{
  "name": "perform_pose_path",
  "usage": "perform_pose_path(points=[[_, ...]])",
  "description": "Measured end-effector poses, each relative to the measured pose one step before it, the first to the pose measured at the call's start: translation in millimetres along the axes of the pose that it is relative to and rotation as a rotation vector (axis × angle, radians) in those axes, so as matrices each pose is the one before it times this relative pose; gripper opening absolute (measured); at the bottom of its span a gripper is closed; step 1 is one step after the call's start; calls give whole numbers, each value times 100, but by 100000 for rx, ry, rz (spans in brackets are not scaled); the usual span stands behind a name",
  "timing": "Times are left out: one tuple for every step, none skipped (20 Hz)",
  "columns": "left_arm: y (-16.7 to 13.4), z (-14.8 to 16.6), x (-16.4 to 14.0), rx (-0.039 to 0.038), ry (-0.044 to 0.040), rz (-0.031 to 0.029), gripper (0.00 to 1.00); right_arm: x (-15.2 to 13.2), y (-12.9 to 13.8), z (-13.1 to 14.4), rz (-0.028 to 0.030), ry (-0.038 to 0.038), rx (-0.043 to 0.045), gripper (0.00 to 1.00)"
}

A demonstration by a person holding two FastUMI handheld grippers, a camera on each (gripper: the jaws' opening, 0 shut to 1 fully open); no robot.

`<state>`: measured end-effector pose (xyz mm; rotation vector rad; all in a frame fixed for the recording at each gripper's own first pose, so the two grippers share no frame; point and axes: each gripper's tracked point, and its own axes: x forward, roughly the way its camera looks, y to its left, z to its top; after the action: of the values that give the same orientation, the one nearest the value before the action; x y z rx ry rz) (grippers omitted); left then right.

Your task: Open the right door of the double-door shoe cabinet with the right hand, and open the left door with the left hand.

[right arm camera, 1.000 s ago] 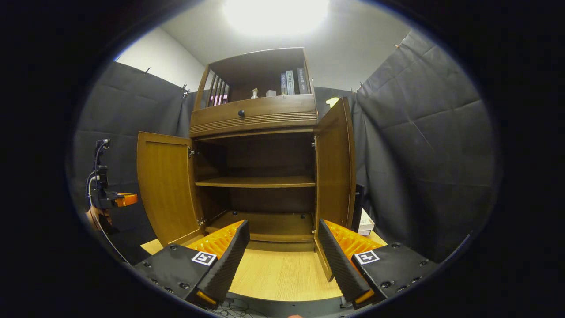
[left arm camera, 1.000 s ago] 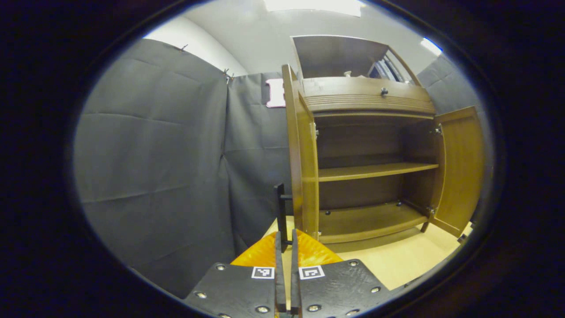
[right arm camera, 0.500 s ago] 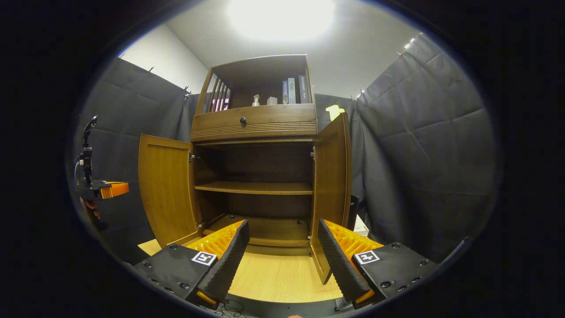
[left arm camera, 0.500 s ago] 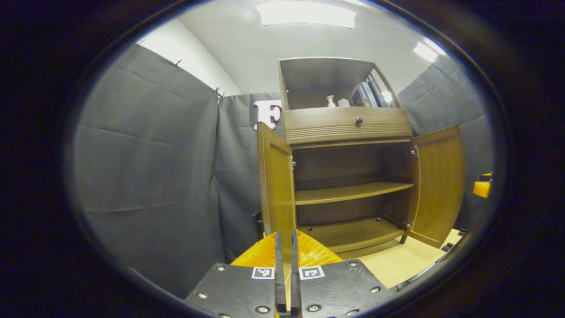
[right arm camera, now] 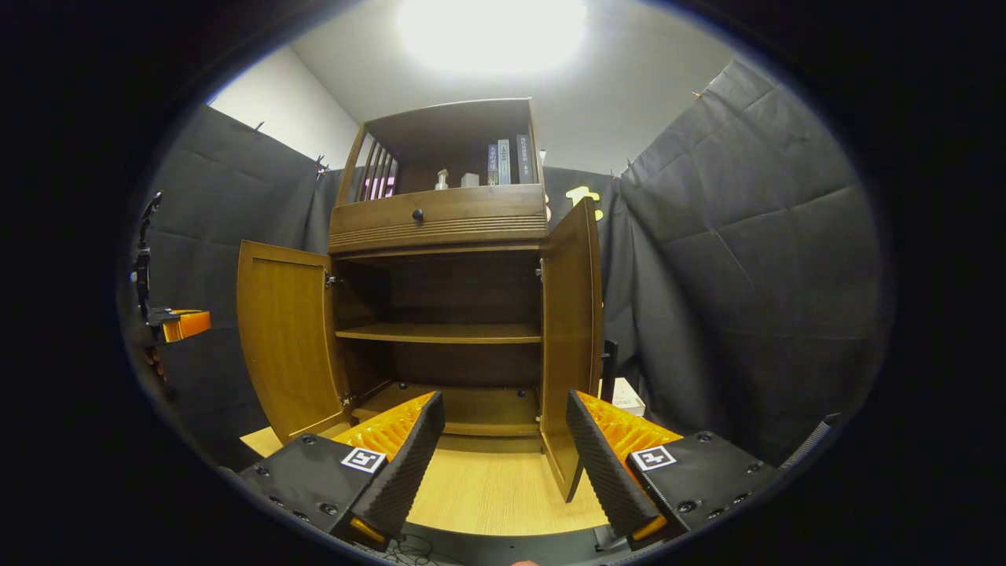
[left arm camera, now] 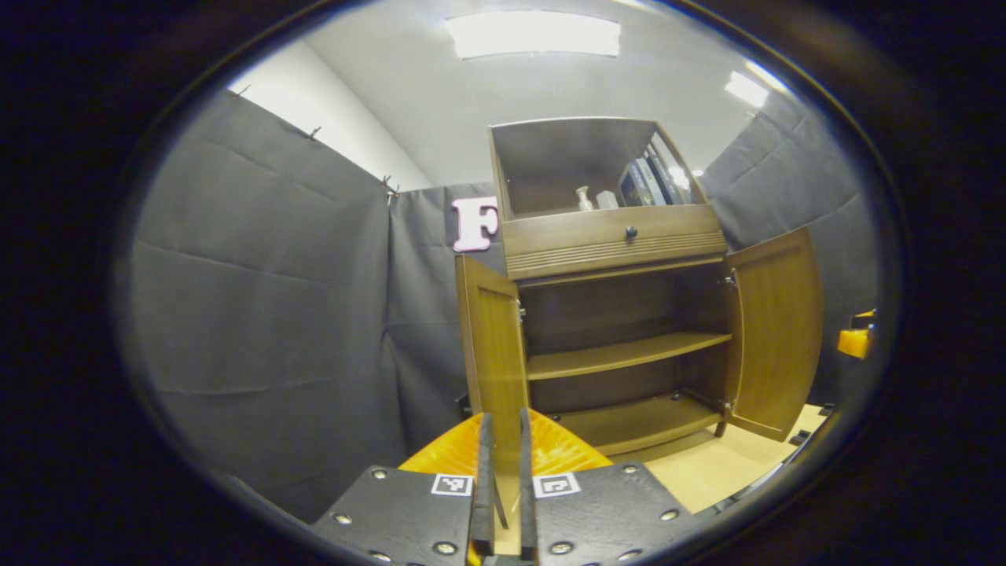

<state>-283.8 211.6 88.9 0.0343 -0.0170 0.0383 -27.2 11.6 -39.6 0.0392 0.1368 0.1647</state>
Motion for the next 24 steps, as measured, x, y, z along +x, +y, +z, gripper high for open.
perform_pose_path(points=[[-607,114,59,-227,-440,81,41,-116,-126,138,-235,-433,298,93],[-10,379,-217,-165,-872,353,50,-40,-79,178,-203,-527,332,97],[91,145,-150,-148,-725,-42,60,-102,-74,160,-128,-272,132,97],[-164,366,-307,-291,-809,-766,69,-83,-101,128,-77,-331,19,98],[159,295,-445,-40,-963,-225,79,-71,-2,166,-3,-369,-93,93],[524,428,-745,556,-1127,1208,88,-40,-38,192,27,-326,-300,93],[187,67,-197,757,-763,909,98,-178,-32,108,-62,-393,-325,97],[126,81,-370,185,-188,380,98,-42,50,226,-29,-408,-241,93],[-218,-94,-23,-188,282,-191,98,4,51,249,117,-418,-161,93],[-103,-27,-185,-293,354,-186,98,-36,49,168,-27,-253,-223,97],[107,-131,103,-116,194,-65,98,-81,19,139,-158,-393,-152,97],[93,-21,-173,95,30,-76,98,-35,22,192,-88,-368,-82,92],[194,21,-113,232,-54,207,98,-57,75,196,-154,-374,48,92],[193,133,-164,324,-216,226,98,11,96,216,-16,-402,43,97],[168,187,4,291,-314,56,98,94,61,78,-165,-320,-12,97],[162,100,-56,222,-227,253,98,13,32,181,-234,-230,42,97],[129,-42,-18,49,-139,293,98,-45,110,86,-36,-178,159,97],[189,-27,-72,-163,-111,243,98,88,147,121,-34,-313,233,97],[253,-96,-30,-241,164,268,98,41,70,113,-10,-241,55,97],[81,-6,-46,-175,233,300,98,34,74,10,-157,-181,7,97],[239,21,89,-74,-26,342,98,57,121,-6,49,9,25,97],[188,-42,-27,72,140,310,98,61,58,-7,-15,45,133,97],[184,-234,72,13,27,308,98,199,147,-16,107,93,179,97],[99,1,50,23,57,92,98,126,170,-74,102,29,135,97]])
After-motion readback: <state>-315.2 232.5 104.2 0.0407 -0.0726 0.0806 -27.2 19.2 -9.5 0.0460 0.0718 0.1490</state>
